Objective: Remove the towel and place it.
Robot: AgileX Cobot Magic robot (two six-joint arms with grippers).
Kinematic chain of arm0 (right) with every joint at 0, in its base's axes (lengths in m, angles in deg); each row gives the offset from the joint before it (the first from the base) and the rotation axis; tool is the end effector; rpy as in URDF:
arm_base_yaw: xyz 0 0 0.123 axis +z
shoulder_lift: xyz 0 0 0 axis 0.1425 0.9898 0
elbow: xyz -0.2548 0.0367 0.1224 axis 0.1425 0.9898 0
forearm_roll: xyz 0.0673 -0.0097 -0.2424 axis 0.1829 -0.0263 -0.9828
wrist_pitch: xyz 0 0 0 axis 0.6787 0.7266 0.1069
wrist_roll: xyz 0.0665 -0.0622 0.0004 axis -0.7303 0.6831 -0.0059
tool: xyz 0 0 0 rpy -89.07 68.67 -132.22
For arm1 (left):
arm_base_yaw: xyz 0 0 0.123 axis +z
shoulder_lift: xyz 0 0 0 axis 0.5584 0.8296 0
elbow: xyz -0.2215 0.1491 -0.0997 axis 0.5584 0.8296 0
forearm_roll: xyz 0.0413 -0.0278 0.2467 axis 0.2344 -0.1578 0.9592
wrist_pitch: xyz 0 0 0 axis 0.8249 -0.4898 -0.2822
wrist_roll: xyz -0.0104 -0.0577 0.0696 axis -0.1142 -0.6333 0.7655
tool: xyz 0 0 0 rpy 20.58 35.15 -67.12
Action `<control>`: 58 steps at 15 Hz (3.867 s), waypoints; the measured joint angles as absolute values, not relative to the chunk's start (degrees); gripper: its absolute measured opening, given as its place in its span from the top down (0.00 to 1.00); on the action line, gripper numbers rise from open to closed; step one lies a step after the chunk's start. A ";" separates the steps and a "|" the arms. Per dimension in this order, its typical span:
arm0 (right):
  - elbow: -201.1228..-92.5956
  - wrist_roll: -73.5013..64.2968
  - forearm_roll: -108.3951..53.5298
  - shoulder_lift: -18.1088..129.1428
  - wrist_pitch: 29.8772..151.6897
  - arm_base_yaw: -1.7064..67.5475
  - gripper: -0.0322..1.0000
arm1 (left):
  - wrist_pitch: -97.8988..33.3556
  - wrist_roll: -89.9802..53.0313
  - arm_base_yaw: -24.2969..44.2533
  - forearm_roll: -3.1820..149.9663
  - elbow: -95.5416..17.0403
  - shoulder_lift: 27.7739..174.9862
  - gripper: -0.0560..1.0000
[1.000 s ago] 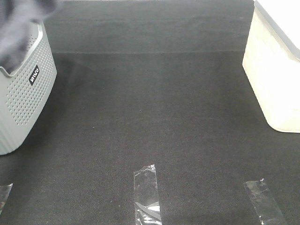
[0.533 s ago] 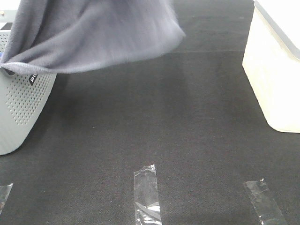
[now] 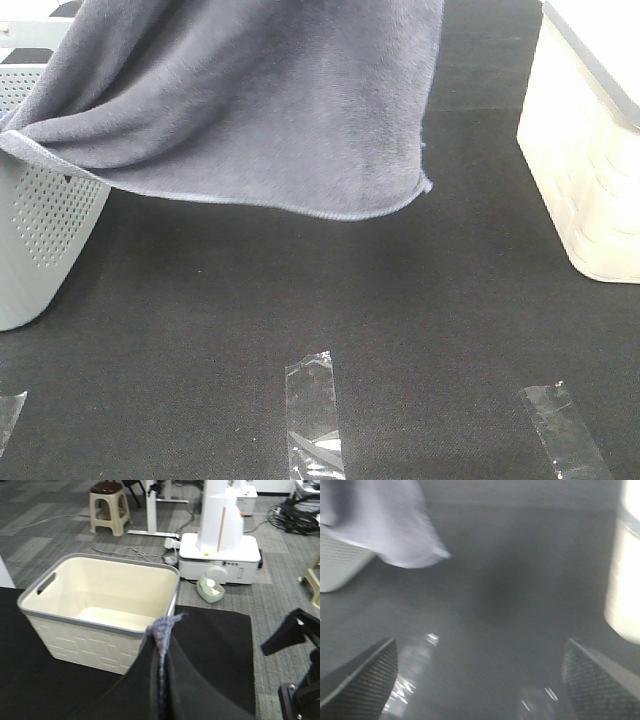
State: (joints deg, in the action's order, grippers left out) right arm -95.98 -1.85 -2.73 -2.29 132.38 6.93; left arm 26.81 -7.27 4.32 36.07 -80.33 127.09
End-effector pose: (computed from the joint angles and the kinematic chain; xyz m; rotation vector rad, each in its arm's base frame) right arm 0.0425 0.0371 0.2995 -0.3085 1.9927 0.3845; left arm 0.2778 -0.2302 0.5017 1.2017 1.5724 -0.9080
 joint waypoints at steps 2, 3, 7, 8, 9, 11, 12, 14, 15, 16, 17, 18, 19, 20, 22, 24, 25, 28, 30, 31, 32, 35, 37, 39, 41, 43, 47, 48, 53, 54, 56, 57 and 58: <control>-95.98 8.12 4.61 5.21 131.06 7.62 0.17 | 29.05 -7.27 3.86 36.07 -80.33 127.09 0.95; -95.98 13.85 7.70 8.99 130.20 9.11 0.18 | 30.02 -7.15 3.86 36.07 -80.33 127.09 0.95; -95.98 36.65 17.56 30.25 124.24 12.72 0.20 | 32.94 -7.10 3.86 36.07 -80.33 127.09 0.95; -95.98 41.12 21.11 34.66 122.70 12.72 0.20 | 33.29 -7.10 3.86 36.07 -80.33 127.09 0.95; -95.98 46.85 25.46 39.25 121.44 12.72 0.20 | 33.40 -7.10 3.86 36.07 -80.33 127.09 0.95; -95.98 58.77 34.86 46.81 121.04 12.72 0.20 | 33.46 -7.10 3.86 36.07 -80.33 127.09 0.95; -95.98 64.09 39.67 49.90 121.49 12.72 0.20 | 33.46 -7.10 3.86 36.01 -80.33 127.09 0.95; -96.15 71.54 46.66 54.14 123.56 12.72 0.20 | 33.52 -7.10 3.86 36.01 -80.33 127.09 0.95; -96.55 75.84 50.27 56.32 125.68 12.72 0.20 | 33.52 -7.10 3.86 36.01 -80.33 127.09 0.95; -97.01 77.50 52.05 57.41 126.82 12.72 0.20 | 33.52 -7.10 3.86 36.01 -80.33 127.09 0.95; -98.61 80.31 55.20 60.10 129.29 12.72 0.20 | 33.63 -7.10 3.86 36.01 -80.33 127.09 0.95; -100.04 80.60 55.83 61.93 130.20 12.72 0.20 | 33.63 -7.10 3.86 36.01 -80.33 127.09 0.95; -101.25 80.88 56.12 63.60 131.29 12.72 0.20 | 33.63 -7.10 3.86 36.01 -80.33 127.09 0.95; -102.11 81.05 56.29 65.09 132.55 12.72 0.20 | 33.63 -7.10 3.86 36.01 -80.33 127.09 0.95; -102.68 81.34 56.17 67.09 135.02 12.72 0.20 | 33.63 -7.10 3.86 36.01 -80.33 127.09 0.95; -102.68 81.34 54.40 67.61 137.31 12.72 0.20 | 33.63 -7.10 3.86 36.01 -80.33 127.09 0.95; -102.68 81.34 53.25 67.61 139.03 12.72 0.20 | 33.69 -7.10 3.86 36.01 -80.33 127.09 0.95; -102.74 78.76 47.58 67.61 141.72 12.72 0.23 | 33.69 -7.10 3.86 36.01 -80.33 127.09 0.95; -102.79 76.87 45.80 67.61 142.18 12.72 0.24 | 33.69 -7.10 3.86 36.01 -80.33 127.09 0.95; -102.79 76.99 46.03 67.61 142.12 12.72 0.24 | 33.69 -7.10 3.86 36.01 -80.33 127.09 0.95; -102.79 77.39 47.29 67.61 142.06 12.72 0.24 | 33.69 -7.10 3.86 36.01 -80.33 127.09 0.95; -102.79 79.11 50.33 67.61 139.31 12.72 0.24 | 33.69 -7.10 3.86 36.01 -80.33 127.09 0.95; -102.79 79.85 50.96 67.61 139.03 12.72 0.24 | 33.69 -7.10 3.86 36.01 -80.33 127.09 0.95; -102.79 79.91 51.07 67.61 139.66 13.63 0.24 | 33.69 -7.10 3.86 36.01 -80.33 127.09 0.95; -102.79 79.91 49.24 67.61 138.57 18.27 0.24 | 33.69 -7.10 3.86 36.01 -80.33 127.09 0.95; -102.79 79.91 49.24 67.61 134.50 19.99 0.24 | 33.69 -7.10 3.86 36.01 -80.33 127.09 0.95; -102.79 79.91 51.53 67.61 132.61 19.99 0.35 | 33.69 -7.10 3.86 36.01 -80.33 127.09 0.95; -102.79 79.91 51.48 67.61 132.55 19.99 0.40 | 33.69 -7.10 3.86 36.01 -80.33 127.09 0.95; -102.79 78.48 48.55 67.61 132.15 19.99 0.84 | 33.69 -7.15 3.86 38.02 -80.33 127.09 0.95; -102.79 78.48 48.55 67.61 132.15 19.99 0.84 | 33.69 -7.15 3.86 38.02 -80.33 127.09 0.95; -102.85 73.89 48.55 67.61 132.15 19.99 0.97 | 33.69 -8.24 3.86 40.88 -80.33 127.09 0.95; -103.37 71.03 48.04 67.61 132.15 19.99 0.97 | 33.34 -9.39 3.86 42.37 -80.33 127.09 0.95; -104.46 67.02 46.83 67.49 132.04 19.99 0.97 | 32.43 -11.11 3.86 44.38 -80.33 127.09 0.95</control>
